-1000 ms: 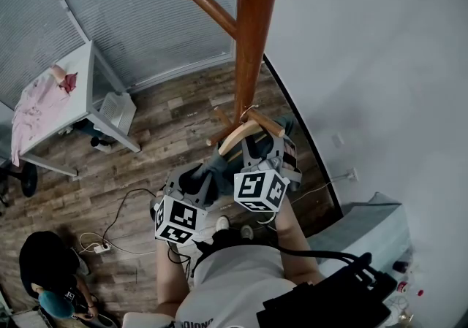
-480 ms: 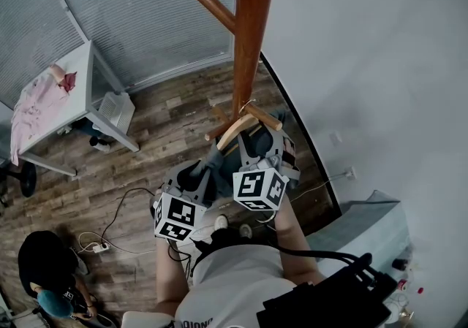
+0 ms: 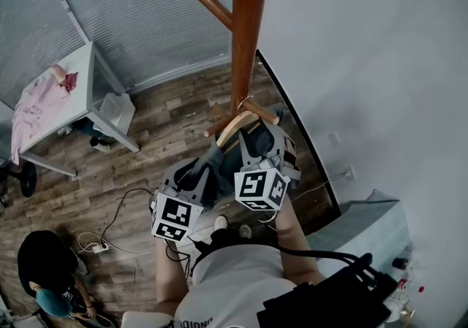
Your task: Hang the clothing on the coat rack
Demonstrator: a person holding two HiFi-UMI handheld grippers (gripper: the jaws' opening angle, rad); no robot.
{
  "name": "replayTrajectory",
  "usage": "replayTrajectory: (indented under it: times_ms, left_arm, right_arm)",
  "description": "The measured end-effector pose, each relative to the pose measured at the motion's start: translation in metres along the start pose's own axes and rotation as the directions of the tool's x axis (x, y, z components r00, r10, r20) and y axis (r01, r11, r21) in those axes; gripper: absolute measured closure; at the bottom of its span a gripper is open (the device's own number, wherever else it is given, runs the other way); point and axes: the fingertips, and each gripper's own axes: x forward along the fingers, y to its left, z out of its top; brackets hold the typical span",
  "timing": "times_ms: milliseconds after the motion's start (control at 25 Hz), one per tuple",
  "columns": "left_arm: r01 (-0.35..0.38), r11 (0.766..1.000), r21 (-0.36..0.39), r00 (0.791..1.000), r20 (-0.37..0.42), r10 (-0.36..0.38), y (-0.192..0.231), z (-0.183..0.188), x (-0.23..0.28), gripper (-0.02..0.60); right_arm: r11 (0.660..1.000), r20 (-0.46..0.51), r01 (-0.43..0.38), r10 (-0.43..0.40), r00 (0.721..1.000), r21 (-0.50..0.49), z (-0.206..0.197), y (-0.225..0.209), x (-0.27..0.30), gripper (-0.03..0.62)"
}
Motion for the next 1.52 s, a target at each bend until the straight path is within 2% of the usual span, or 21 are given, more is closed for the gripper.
replayTrajectory:
  times_ms: [160, 400, 480, 560, 680, 800, 1000, 1520]
  left_arm:
    - [-0.03, 0.999, 0.017, 1.0, 0.001, 0.03, 0.004, 0.002, -0.006, 0.492]
    - [-0.081, 0.996, 0.047, 0.996, 0.052, 0.079, 0.007, 0.017, -0.016, 0.492]
    - [-0.094, 0.994, 0.049, 0.994, 0.061, 0.091, 0.01, 0.02, -0.018, 0.492]
    - [-0.105, 0.993, 0.061, 0.993, 0.063, 0.101, 0.011, 0.021, -0.019, 0.494]
    - [-0.121, 0.989, 0.088, 0.991, 0.071, 0.115, 0.01, 0.024, -0.021, 0.508]
    - [-0.117, 0.991, 0.072, 0.99, 0.088, 0.11, 0.008, 0.029, -0.022, 0.539]
    - [-0.134, 0.989, 0.066, 0.985, 0.114, 0.126, 0.01, 0.037, -0.024, 0.568]
    - [-0.102, 0.993, 0.066, 0.99, 0.11, 0.094, 0.003, 0.041, -0.022, 0.568]
  right_arm:
    - [1.0, 0.013, 0.002, -0.003, 1.0, 0.003, 0.004, 0.0, -0.002, 0.364]
    - [1.0, 0.044, -0.003, 0.003, 0.999, 0.011, 0.01, -0.001, -0.008, 0.375]
    - [1.0, 0.06, 0.015, -0.015, 0.998, 0.011, 0.014, -0.003, -0.01, 0.425]
    - [0.999, 0.078, 0.041, -0.042, 0.996, 0.014, 0.017, -0.007, -0.013, 0.521]
    - [0.998, 0.09, 0.057, -0.059, 0.994, 0.023, 0.017, -0.01, -0.016, 0.547]
    - [0.998, 0.101, 0.064, -0.066, 0.993, 0.029, 0.018, -0.013, -0.019, 0.57]
    - [0.997, 0.08, 0.073, -0.074, 0.994, 0.011, 0.017, -0.015, -0.018, 0.574]
    - [0.997, 0.086, 0.079, -0.079, 0.993, 0.009, 0.019, -0.023, -0.02, 0.576]
